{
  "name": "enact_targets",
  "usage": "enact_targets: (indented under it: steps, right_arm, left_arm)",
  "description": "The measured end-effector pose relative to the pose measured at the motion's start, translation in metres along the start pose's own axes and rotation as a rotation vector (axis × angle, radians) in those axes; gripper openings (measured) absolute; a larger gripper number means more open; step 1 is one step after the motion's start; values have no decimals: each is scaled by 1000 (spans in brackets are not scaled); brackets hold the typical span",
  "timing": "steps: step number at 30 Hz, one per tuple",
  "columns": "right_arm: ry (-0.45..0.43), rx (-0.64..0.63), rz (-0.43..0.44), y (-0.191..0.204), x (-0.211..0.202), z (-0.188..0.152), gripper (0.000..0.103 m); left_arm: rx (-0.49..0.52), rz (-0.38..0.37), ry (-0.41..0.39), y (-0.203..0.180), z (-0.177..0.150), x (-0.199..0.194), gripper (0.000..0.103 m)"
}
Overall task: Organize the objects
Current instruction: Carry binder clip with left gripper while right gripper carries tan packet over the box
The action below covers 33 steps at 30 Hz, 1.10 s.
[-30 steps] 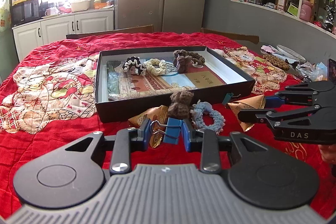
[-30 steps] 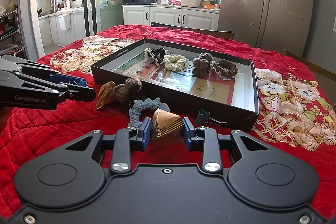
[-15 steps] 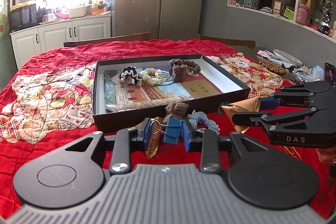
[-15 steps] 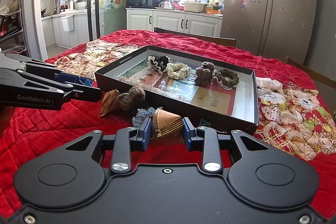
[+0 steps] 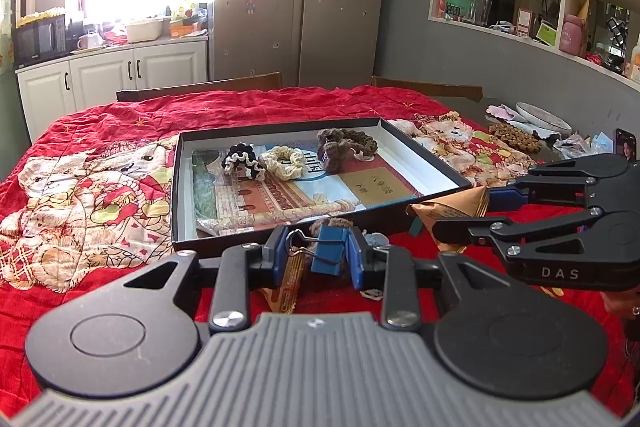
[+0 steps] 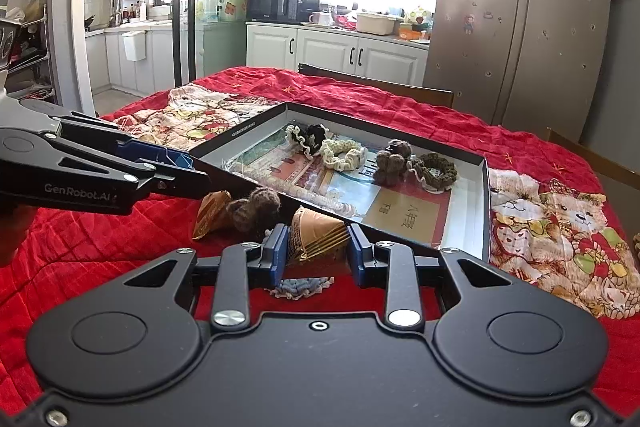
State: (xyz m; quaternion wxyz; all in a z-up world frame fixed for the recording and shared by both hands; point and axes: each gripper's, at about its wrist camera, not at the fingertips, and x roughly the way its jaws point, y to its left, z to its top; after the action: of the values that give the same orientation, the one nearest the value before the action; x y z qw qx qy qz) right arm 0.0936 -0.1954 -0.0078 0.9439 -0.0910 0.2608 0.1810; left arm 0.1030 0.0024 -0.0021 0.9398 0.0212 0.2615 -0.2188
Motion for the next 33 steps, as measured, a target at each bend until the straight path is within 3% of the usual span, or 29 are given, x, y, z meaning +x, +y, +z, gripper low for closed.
enact_targets:
  steps: [33]
  right_arm:
    - [-15, 13, -5, -11, 11, 22, 30]
  left_arm:
    - [1, 21, -29, 6, 26, 18, 35]
